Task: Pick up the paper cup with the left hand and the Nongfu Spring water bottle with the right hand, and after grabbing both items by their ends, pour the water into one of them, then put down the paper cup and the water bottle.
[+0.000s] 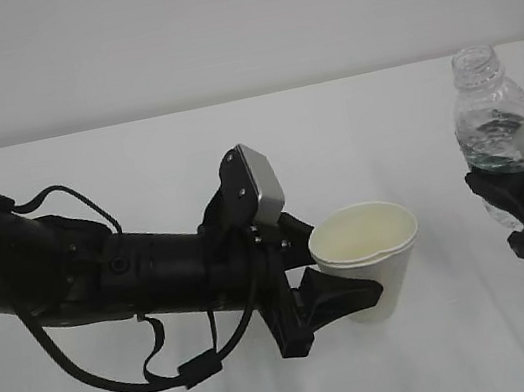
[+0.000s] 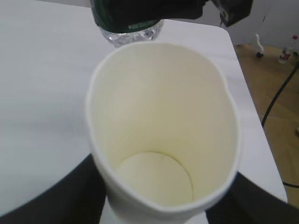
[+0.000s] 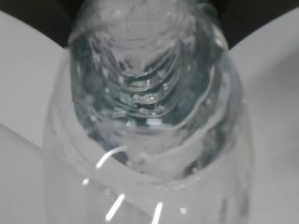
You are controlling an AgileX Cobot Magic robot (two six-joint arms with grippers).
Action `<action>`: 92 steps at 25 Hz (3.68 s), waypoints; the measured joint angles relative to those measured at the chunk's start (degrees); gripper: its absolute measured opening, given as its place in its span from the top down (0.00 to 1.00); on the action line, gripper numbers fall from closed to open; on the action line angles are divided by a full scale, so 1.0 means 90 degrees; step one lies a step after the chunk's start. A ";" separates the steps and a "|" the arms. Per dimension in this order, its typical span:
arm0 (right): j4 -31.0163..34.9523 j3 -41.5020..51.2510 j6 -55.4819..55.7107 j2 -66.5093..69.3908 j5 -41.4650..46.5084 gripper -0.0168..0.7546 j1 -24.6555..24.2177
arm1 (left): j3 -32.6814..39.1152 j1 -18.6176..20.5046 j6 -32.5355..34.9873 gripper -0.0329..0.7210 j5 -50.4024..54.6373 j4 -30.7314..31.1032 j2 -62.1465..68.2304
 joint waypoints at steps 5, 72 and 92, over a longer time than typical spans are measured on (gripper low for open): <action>0.0000 -0.0009 -0.0193 0.0000 0.0000 0.47 0.0000 | 0.0000 -0.0003 -0.0011 0.39 0.0093 -0.0042 0.0000; 0.0000 -0.0037 -0.2304 0.0000 0.0004 0.47 0.0000 | 0.0000 -0.0164 -0.0025 0.39 0.0007 0.0046 0.0176; 0.0000 -0.0037 -0.2859 0.0000 -0.0012 0.47 0.0000 | 0.0000 -0.0164 -0.0025 0.39 0.0007 0.0046 0.0176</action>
